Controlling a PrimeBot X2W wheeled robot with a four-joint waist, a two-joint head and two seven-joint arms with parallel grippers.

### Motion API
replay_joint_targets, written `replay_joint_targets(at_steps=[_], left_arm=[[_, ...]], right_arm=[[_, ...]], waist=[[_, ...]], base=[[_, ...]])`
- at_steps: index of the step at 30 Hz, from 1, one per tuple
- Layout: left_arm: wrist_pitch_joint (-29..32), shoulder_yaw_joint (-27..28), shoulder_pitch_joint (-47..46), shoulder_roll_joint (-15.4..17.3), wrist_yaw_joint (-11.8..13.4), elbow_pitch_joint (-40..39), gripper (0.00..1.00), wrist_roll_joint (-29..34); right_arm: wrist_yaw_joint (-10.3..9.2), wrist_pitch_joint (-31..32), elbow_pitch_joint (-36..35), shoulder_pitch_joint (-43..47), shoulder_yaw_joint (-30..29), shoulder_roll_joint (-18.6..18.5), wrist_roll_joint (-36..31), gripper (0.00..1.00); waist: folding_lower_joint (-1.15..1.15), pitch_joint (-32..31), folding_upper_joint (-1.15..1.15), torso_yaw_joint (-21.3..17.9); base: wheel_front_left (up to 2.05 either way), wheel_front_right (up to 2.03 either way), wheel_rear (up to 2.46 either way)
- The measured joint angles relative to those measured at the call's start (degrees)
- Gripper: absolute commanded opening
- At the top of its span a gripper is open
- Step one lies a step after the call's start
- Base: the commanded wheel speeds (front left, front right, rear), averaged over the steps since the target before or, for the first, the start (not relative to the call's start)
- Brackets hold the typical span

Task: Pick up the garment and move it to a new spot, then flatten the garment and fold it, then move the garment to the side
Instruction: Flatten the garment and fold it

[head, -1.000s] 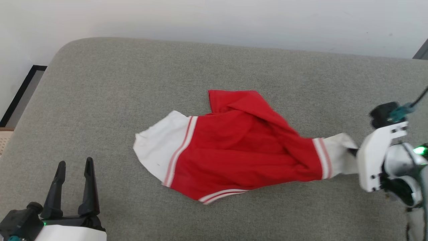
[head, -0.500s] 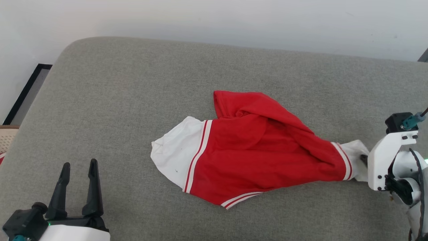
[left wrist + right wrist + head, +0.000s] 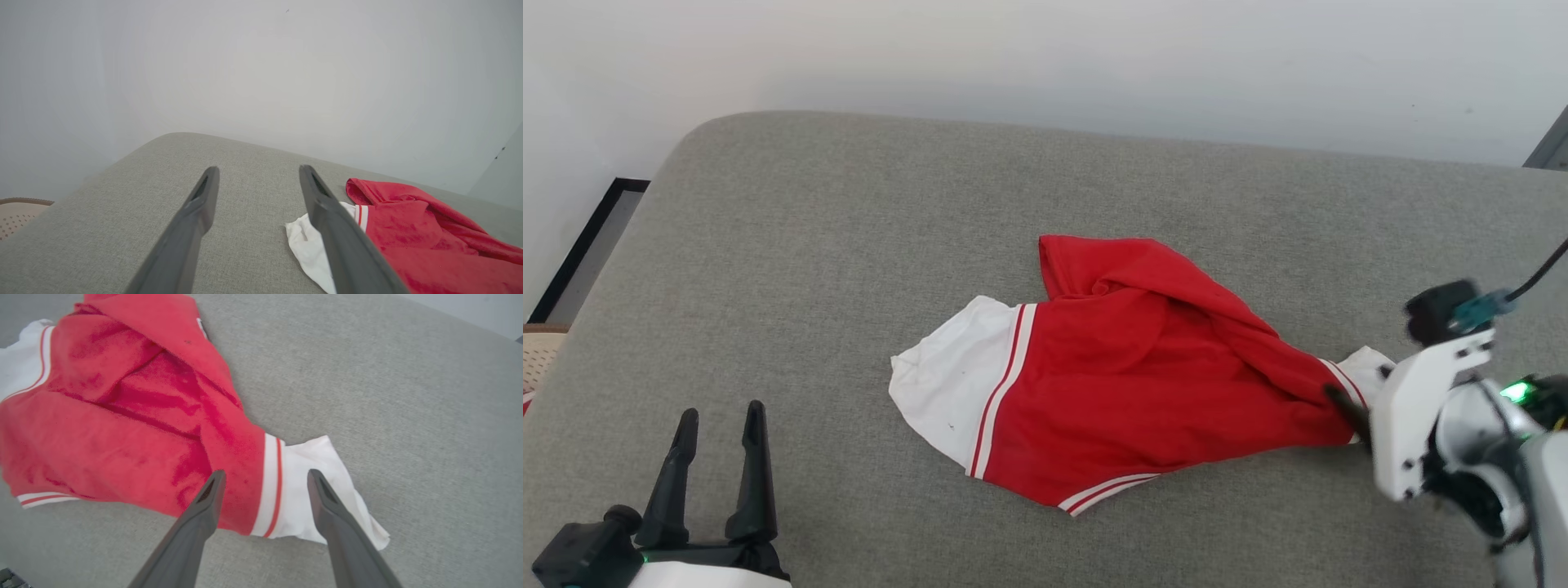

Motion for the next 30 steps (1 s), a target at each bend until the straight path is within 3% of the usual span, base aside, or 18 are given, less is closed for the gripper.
replay_joint_targets(at_steps=[5, 11, 23, 24, 25, 30], left_arm=[[0.0, -0.4, 0.0, 0.1, 0.0, 0.0, 1.0, -0.3], [0.0, -1.1, -0.5, -0.1, 0.0, 0.0, 1.0, -0.4], [0.0, -1.6, -2.6, -0.6, 0.0, 0.3, 1.0, -1.0], [0.0, -1.5, -2.6, -0.7, 0.0, 0.4, 1.0, -1.0], [0.0, -1.5, -2.7, -0.8, 0.0, 0.4, 1.0, -1.0], [0.0, -1.8, -3.4, -1.0, 0.0, 0.5, 1.0, -1.0]], right_arm=[[0.0, 4.9, -7.2, 3.6, 2.7, 0.6, 1.9, 1.0], [0.0, 6.2, -9.2, 4.6, 5.1, 1.0, 0.4, 1.0], [0.0, 1.0, 5.3, -3.3, 13.6, 0.2, -4.5, 1.0], [0.0, 0.7, 7.0, -4.0, 14.3, 0.3, -4.0, 0.45], [0.0, 0.3, 8.3, -4.7, 15.1, 0.3, -3.6, 0.0], [0.0, -0.6, 10.8, -8.0, 16.4, 0.4, -0.7, 0.0]], waist=[[0.0, 0.2, 0.0, 0.3], [0.0, 1.2, 0.0, 1.2], [0.0, 4.2, 0.0, 3.7], [0.0, 4.3, 0.0, 3.9], [0.0, 4.5, 0.0, 4.0], [0.0, 4.9, 0.0, 4.7]], base=[[0.0, 0.0, 0.0], [0.0, 0.0, 0.0], [0.0, 0.0, 0.0], [0.0, 0.0, 0.0], [0.0, 0.0, 0.0], [0.0, 0.0, 0.0]])
